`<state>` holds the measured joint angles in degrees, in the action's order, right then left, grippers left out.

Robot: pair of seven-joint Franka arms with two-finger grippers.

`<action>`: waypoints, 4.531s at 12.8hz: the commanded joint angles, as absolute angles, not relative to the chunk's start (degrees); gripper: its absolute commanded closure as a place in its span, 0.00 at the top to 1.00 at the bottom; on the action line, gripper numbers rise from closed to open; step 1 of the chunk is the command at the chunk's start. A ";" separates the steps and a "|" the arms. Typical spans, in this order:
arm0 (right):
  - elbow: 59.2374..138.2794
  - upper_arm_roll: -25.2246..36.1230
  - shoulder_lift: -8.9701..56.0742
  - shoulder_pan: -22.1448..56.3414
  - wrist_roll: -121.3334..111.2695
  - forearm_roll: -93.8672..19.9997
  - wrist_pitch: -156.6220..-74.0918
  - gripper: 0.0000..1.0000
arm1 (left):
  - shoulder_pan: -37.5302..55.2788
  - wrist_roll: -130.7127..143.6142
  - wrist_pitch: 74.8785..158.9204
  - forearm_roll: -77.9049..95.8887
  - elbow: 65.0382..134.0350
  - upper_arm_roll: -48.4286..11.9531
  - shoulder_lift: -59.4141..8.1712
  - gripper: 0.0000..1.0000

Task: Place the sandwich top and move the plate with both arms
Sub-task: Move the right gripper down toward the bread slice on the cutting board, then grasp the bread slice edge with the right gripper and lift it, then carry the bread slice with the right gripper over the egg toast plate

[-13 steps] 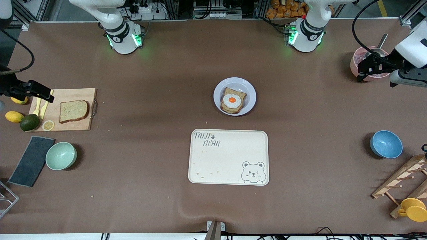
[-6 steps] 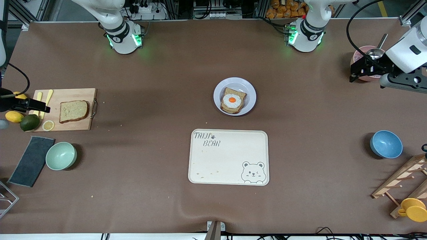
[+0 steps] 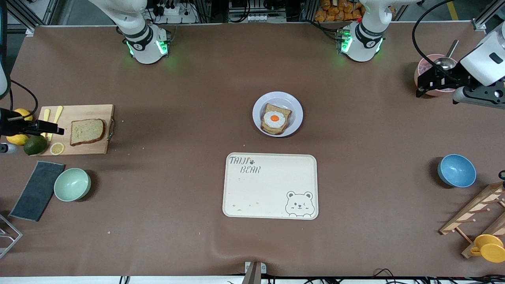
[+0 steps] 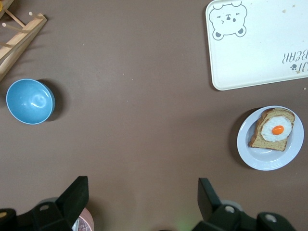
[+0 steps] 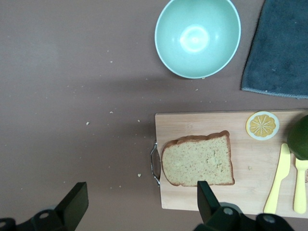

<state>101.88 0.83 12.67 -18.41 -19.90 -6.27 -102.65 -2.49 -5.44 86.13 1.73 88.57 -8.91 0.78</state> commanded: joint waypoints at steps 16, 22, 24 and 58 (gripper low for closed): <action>110.48 0.09 24.60 -31.55 -41.65 -11.16 -119.35 0.83 | -3.69 -5.36 86.13 2.46 88.51 -8.70 1.58 1.00; 110.57 0.09 29.00 -34.45 -49.29 -14.85 -121.38 0.66 | -3.69 -5.36 86.13 2.46 88.51 -8.70 1.49 1.00; 110.74 0.00 30.14 -35.24 -50.88 -14.94 -121.46 0.57 | -3.69 -5.36 86.22 2.46 88.51 -8.70 1.41 1.00; 98.69 -2.02 20.65 16.07 -0.19 -27.15 -102.46 0.00 | -4.39 -5.36 87.01 2.55 88.42 -9.14 1.14 1.00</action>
